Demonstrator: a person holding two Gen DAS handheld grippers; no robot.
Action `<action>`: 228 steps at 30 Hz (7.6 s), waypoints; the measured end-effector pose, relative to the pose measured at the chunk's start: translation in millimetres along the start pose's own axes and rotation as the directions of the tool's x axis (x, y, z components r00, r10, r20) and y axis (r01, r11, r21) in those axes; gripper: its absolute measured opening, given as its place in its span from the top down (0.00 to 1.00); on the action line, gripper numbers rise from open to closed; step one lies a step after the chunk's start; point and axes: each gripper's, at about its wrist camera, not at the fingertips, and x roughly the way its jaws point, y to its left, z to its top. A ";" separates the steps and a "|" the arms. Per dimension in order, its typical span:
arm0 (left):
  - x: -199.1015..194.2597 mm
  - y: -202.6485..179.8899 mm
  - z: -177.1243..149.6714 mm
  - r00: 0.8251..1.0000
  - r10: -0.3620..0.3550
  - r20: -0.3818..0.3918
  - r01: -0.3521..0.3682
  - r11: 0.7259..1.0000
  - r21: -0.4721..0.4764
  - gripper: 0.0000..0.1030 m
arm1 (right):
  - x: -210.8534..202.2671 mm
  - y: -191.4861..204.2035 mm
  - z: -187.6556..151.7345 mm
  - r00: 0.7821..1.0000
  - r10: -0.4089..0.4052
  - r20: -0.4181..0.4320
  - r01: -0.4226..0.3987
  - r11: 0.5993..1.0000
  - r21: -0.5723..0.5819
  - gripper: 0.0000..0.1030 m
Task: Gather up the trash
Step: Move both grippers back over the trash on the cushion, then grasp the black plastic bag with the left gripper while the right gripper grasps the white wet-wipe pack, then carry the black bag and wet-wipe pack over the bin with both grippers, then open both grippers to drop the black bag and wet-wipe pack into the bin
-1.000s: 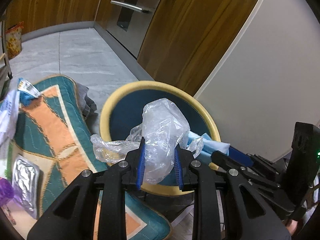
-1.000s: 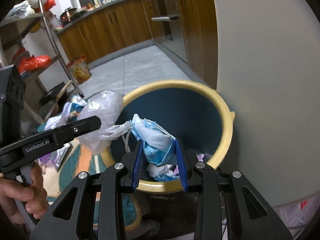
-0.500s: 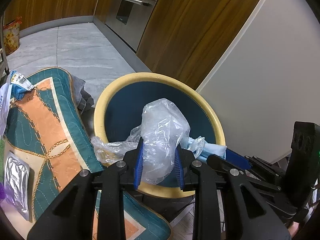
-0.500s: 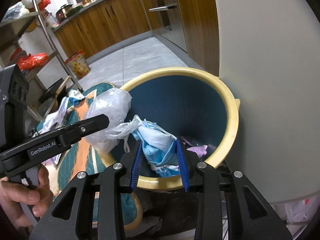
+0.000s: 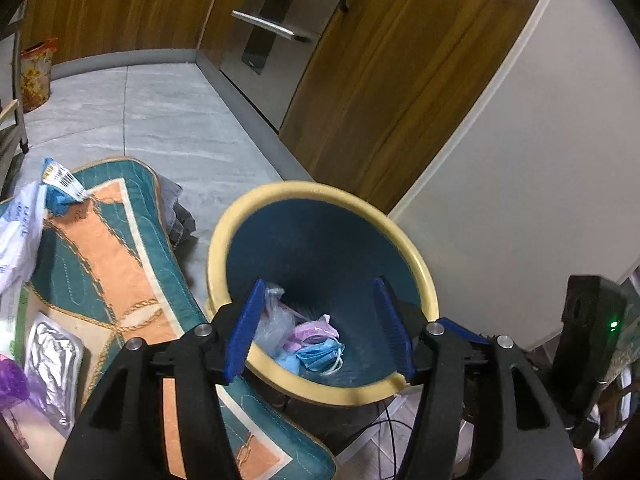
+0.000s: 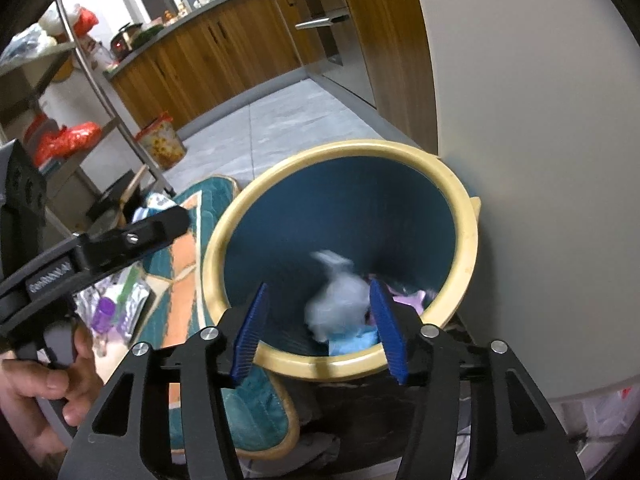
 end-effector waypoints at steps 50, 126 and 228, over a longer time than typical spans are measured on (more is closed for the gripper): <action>-230.5 251.6 -59.0 0.859 0.511 0.037 -0.461 0.802 -0.381 0.12 | 26.7 164.9 9.0 0.959 0.272 -0.075 -0.281 0.948 -0.152 0.18; -267.3 259.8 -43.7 0.850 0.501 0.164 -0.380 0.798 -0.468 0.96 | 95.6 253.0 53.5 0.811 0.582 -0.064 -0.579 0.813 0.058 0.87; 14.1 -2.7 -42.3 0.991 0.072 -0.109 -0.063 0.994 0.086 0.88 | -16.6 -4.3 11.5 0.999 -0.028 0.047 0.025 0.998 0.055 0.85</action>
